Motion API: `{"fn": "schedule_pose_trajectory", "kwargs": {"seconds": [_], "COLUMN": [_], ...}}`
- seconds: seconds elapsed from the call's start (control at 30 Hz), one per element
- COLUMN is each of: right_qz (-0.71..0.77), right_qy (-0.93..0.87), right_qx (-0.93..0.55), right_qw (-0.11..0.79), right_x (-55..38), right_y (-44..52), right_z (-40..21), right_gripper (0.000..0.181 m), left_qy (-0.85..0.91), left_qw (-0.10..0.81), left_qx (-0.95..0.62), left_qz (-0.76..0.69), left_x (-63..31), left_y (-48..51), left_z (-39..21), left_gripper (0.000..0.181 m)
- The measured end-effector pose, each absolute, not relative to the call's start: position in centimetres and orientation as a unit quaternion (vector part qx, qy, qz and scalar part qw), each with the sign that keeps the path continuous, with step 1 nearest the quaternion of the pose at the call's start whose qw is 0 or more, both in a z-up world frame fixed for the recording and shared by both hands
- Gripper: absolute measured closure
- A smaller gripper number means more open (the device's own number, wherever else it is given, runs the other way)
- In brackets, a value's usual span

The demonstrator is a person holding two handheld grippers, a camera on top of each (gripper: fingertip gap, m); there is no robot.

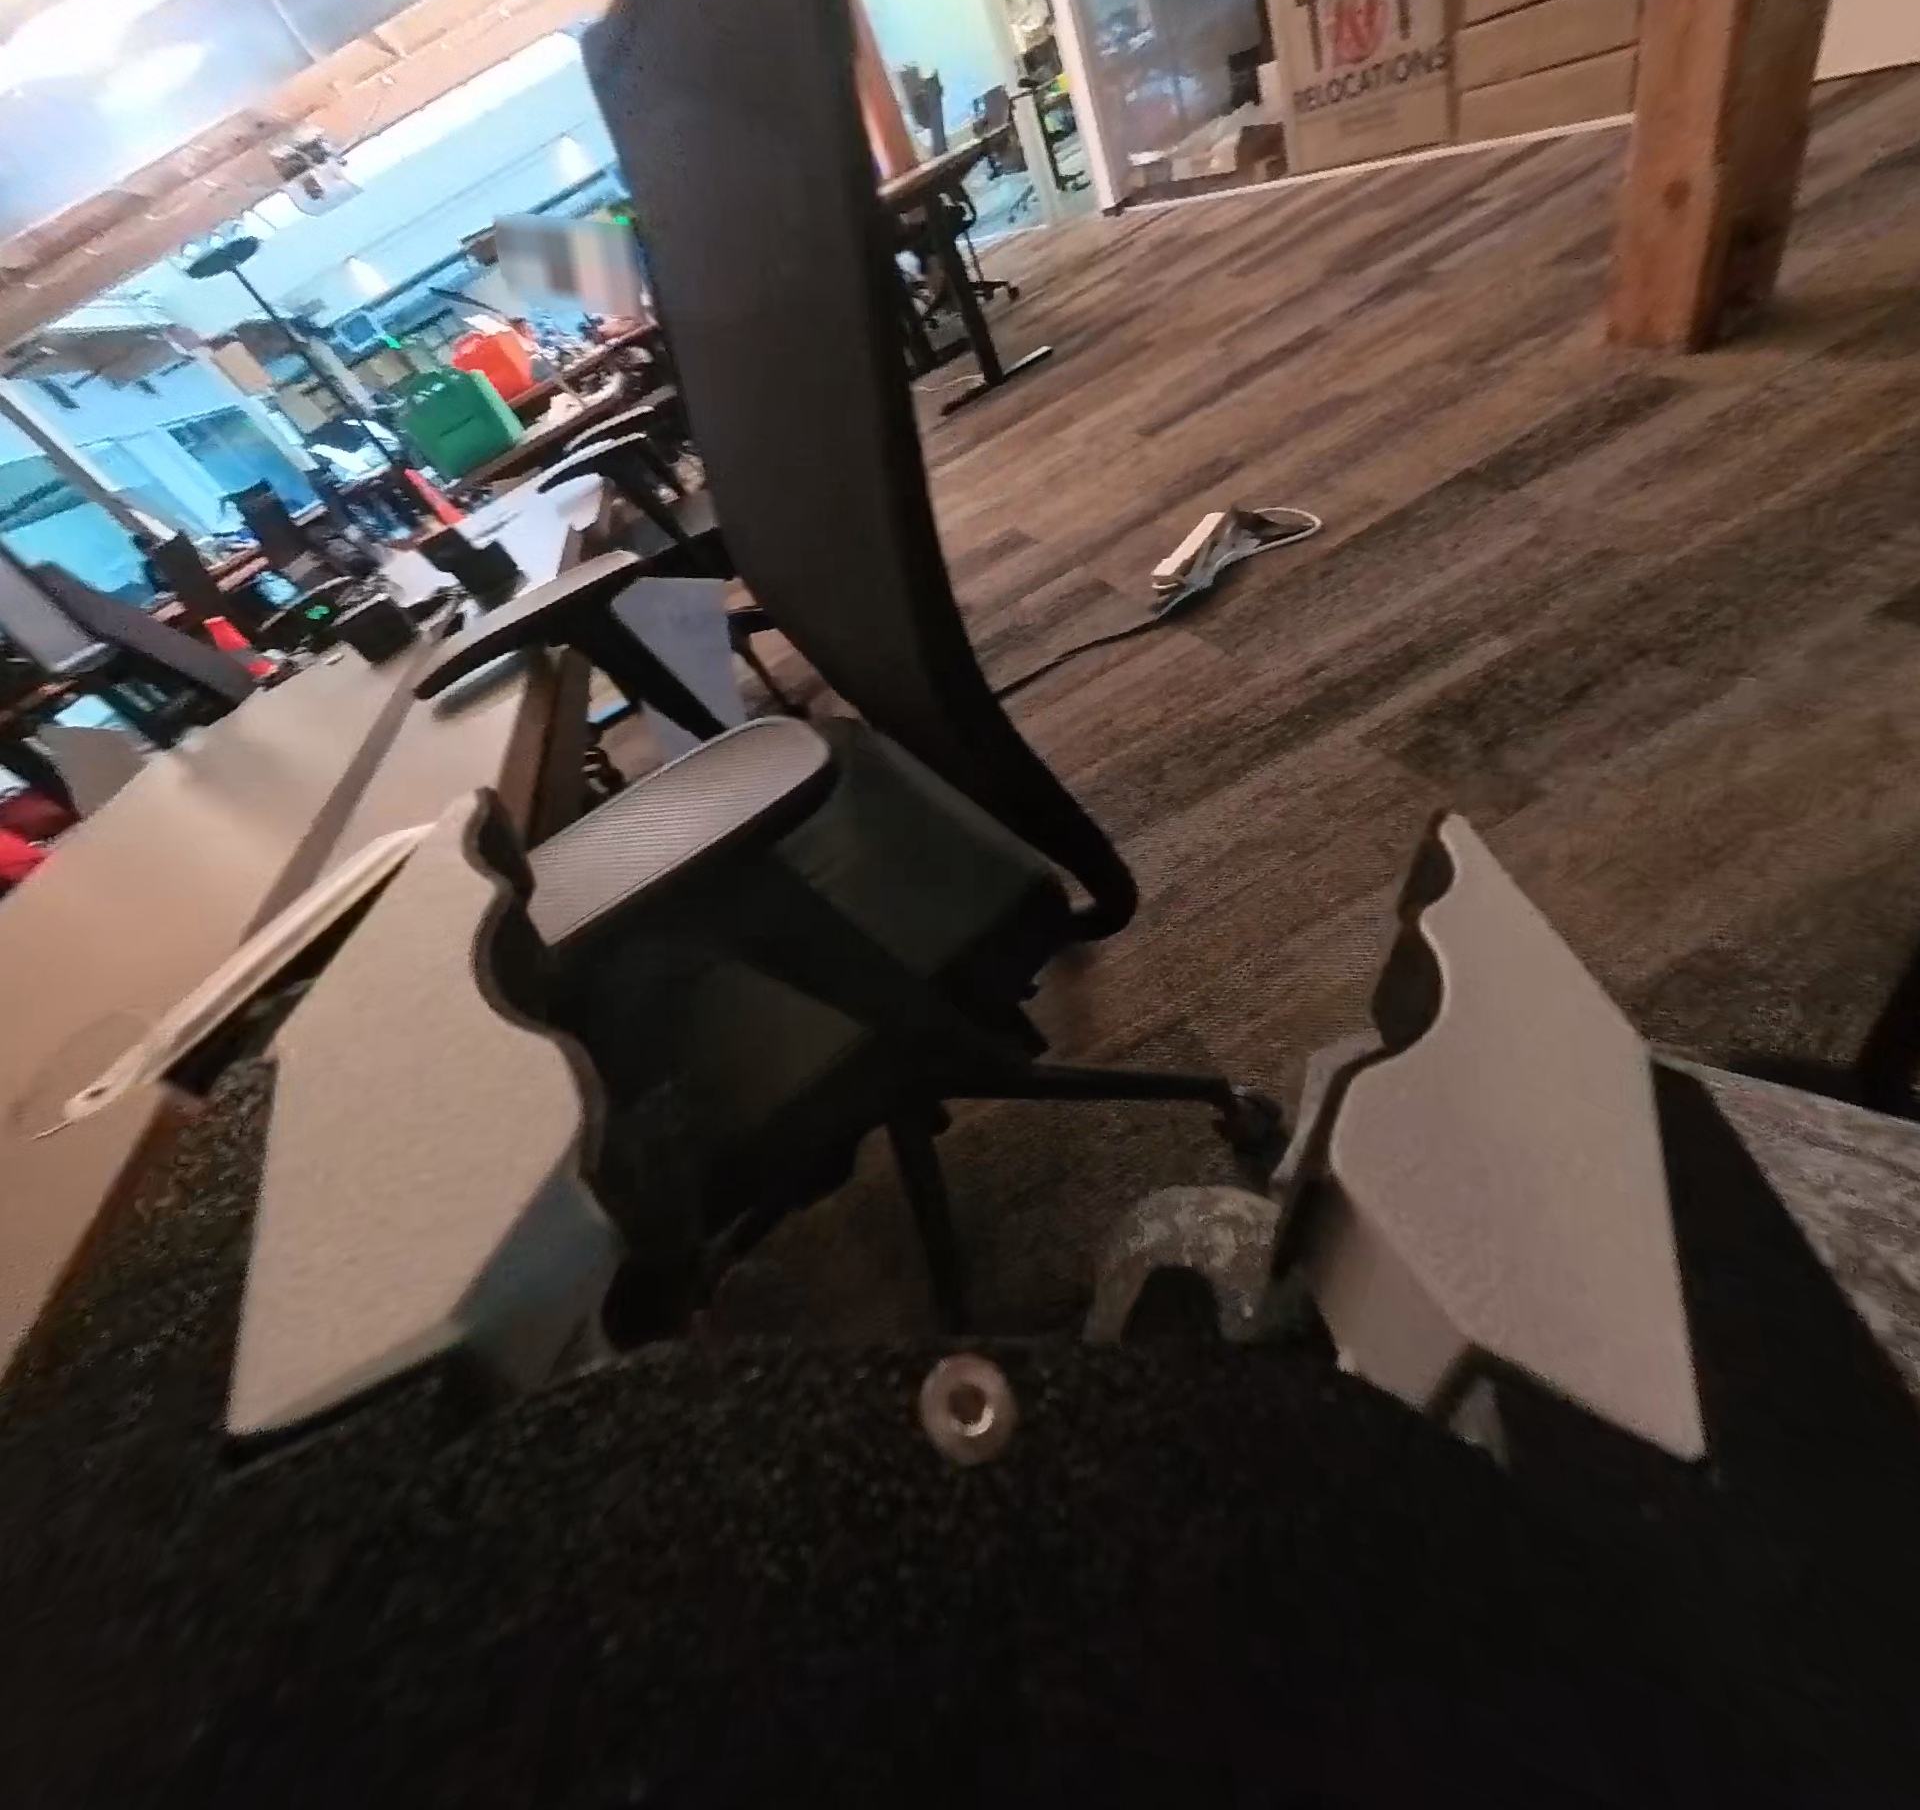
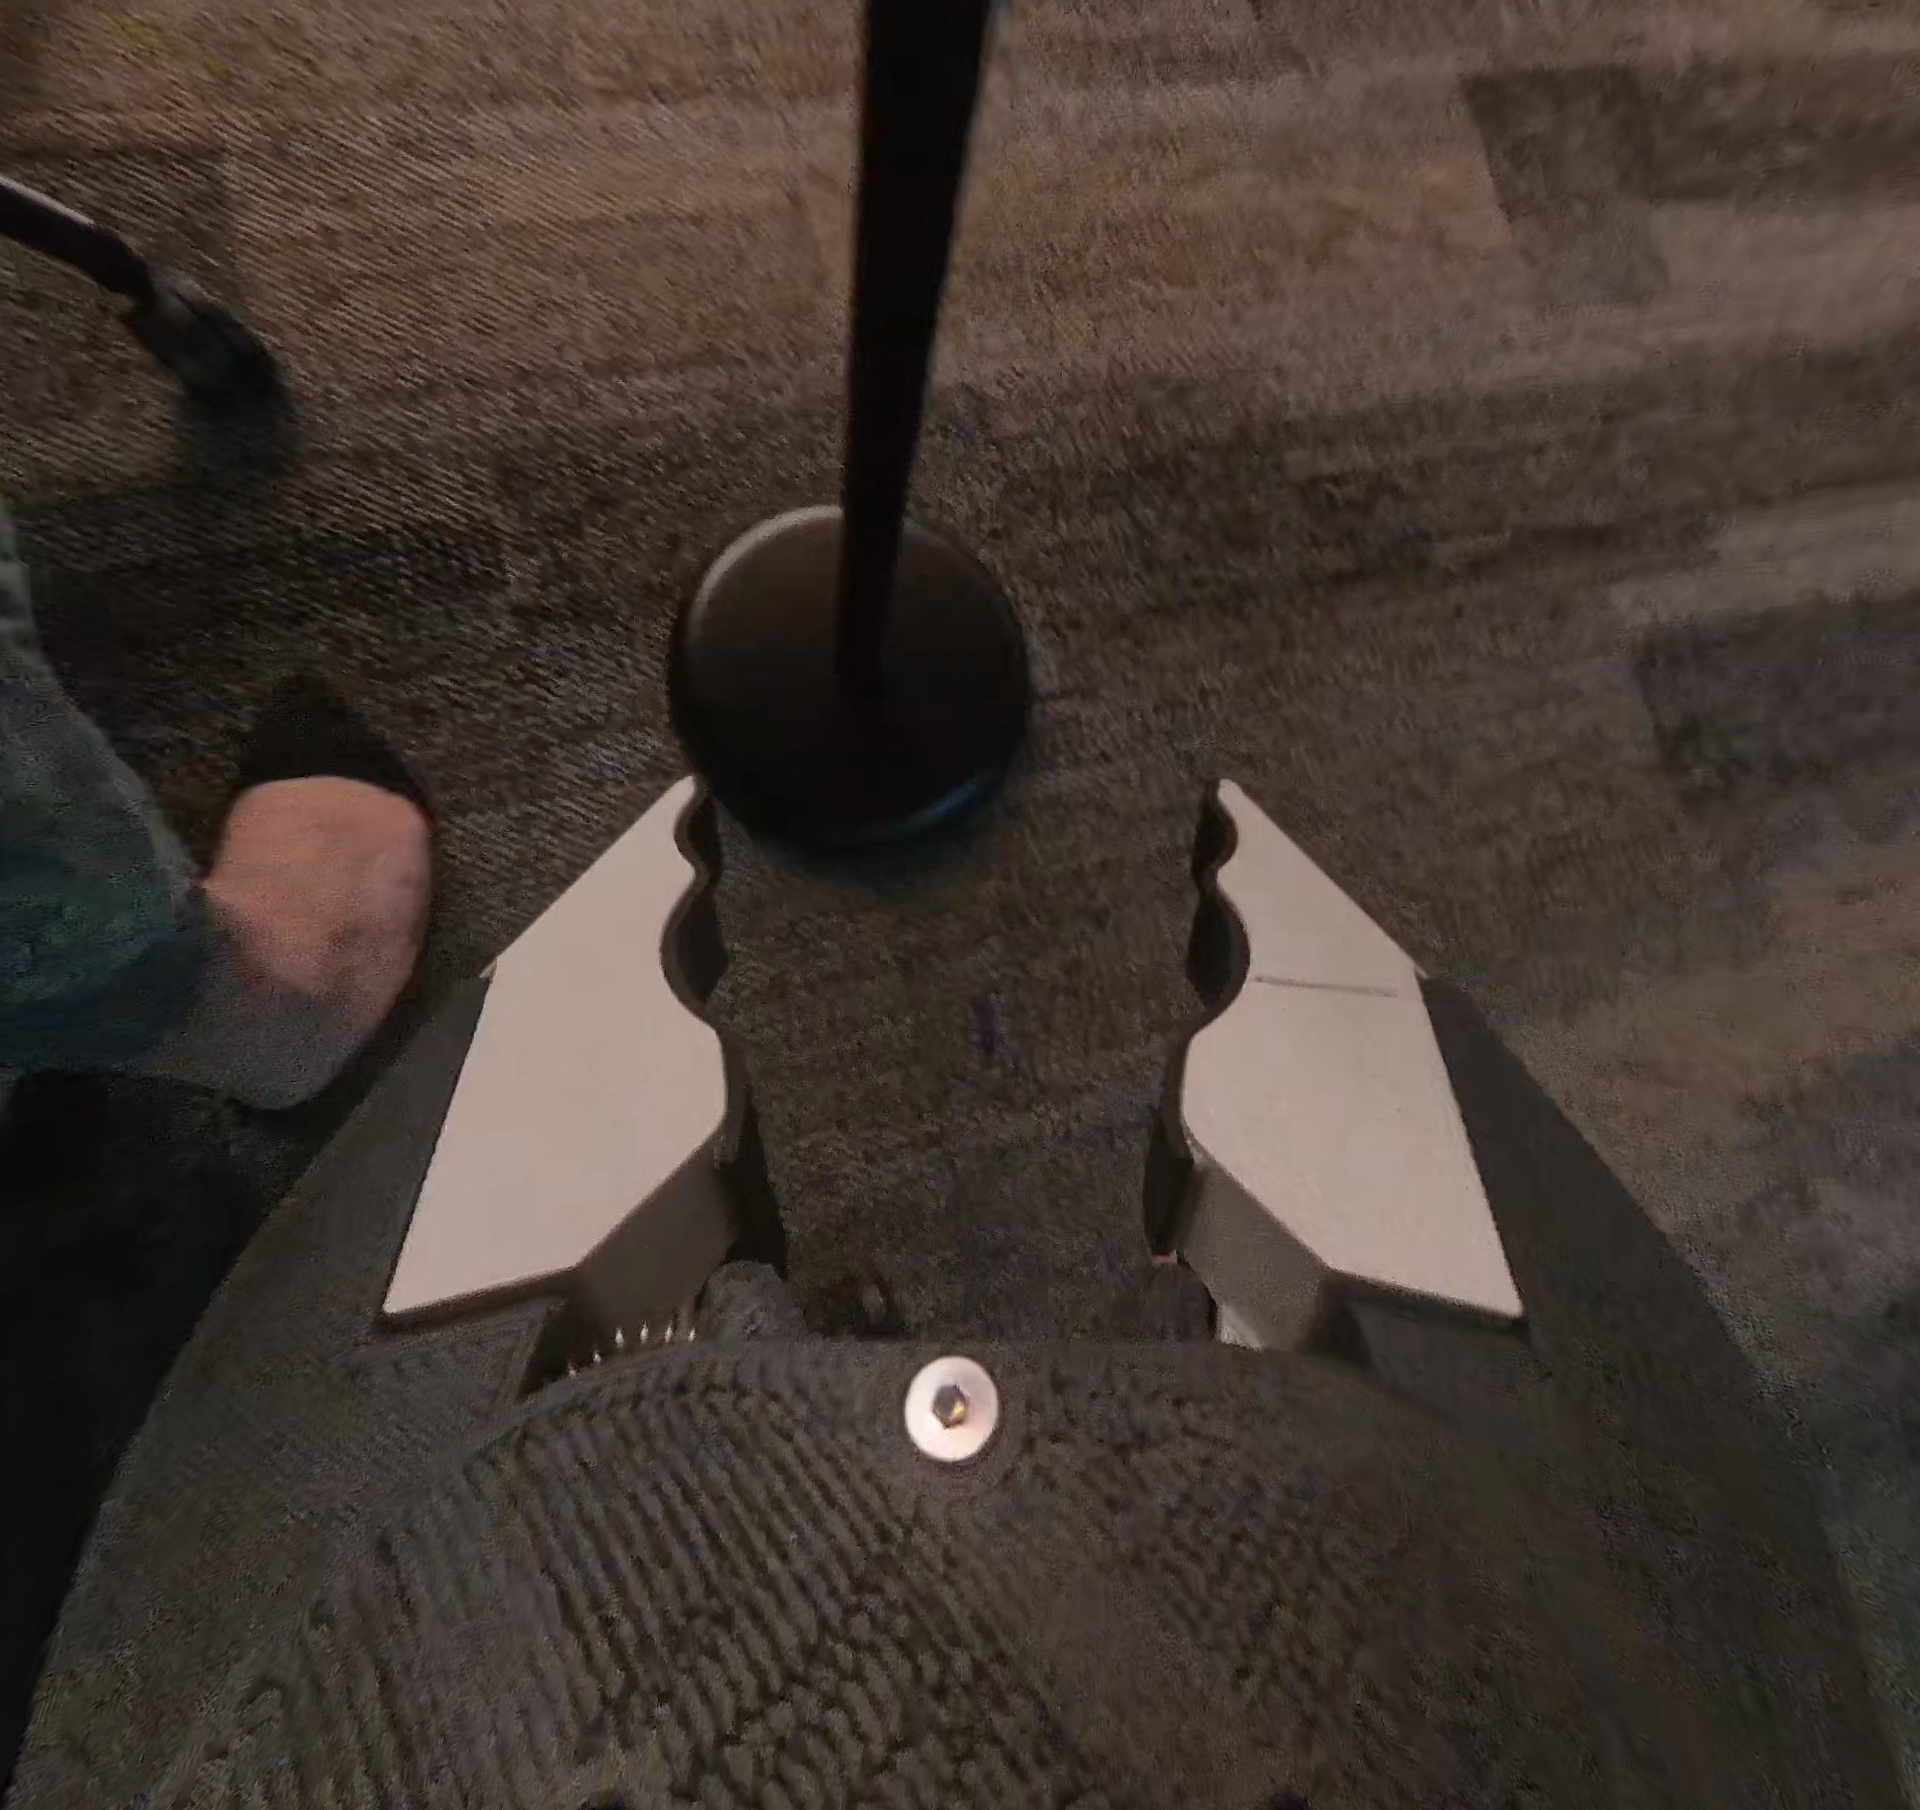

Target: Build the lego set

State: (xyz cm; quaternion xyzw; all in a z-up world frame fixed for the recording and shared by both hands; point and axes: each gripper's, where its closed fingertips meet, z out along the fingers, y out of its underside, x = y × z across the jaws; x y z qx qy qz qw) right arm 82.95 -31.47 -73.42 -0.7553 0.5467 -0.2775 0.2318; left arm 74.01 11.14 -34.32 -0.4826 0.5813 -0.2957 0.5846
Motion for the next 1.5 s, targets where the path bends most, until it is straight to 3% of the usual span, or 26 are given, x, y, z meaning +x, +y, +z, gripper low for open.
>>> {"fn": "schedule_pose_trajectory", "kwargs": {"seconds": [0.37, 0.67, 0.9, 1.03, 1.1, 1.2, 1.3, 1.5], "right_qz": [-0.253, -0.227, -0.215, -0.205, -0.238, -0.227, -0.214, -0.183], "right_qy": [0.607, 0.689, 0.725, 0.709, 0.684, 0.68, 0.68, 0.664], "right_qx": [-0.751, -0.685, -0.654, -0.675, -0.689, -0.696, -0.701, -0.718], "right_qw": [0.068, 0.075, 0.031, 0.009, -0.025, -0.035, 0.0, 0.098], "right_x": [76.9, 79.5, 77.3, 75.9, 75.3, 74.2, 74.4, 74.9], "right_y": [-44.6, -45.9, -45.6, -44.5, -45.1, -44.9, -44.1, -42.0], "right_z": [-74.6, -63.1, -56.3, -58.9, -60.7, -65.8, -70.9, -78.8], "right_gripper": [0.094, 0.1, 0.099, 0.1, 0.109, 0.11, 0.11, 0.125], "left_qy": [0.659, 0.716, 0.755, 0.763, 0.759, 0.742, 0.707, 0.681], "left_qw": [0.489, 0.337, 0.291, 0.298, 0.31, 0.371, 0.436, 0.459], "left_qx": [-0.379, -0.34, -0.325, -0.303, -0.309, -0.322, -0.355, -0.426], "left_qz": [-0.428, -0.508, -0.489, -0.486, -0.483, -0.456, -0.429, -0.38], "left_x": [90.9, 102.4, 105.4, 107.4, 108.5, 109.5, 108.6, 99.8], "left_y": [2.6, -6.7, -7.4, -6.8, -6.0, -3.6, -0.1, 5.2], "left_z": [-39.5, -40.0, -38.8, -40.7, -42.8, -45.8, -47.9, -50.5], "left_gripper": [0.024, 0.024, 0.024, 0.024, 0.024, 0.024, 0.024, 0.024]}}
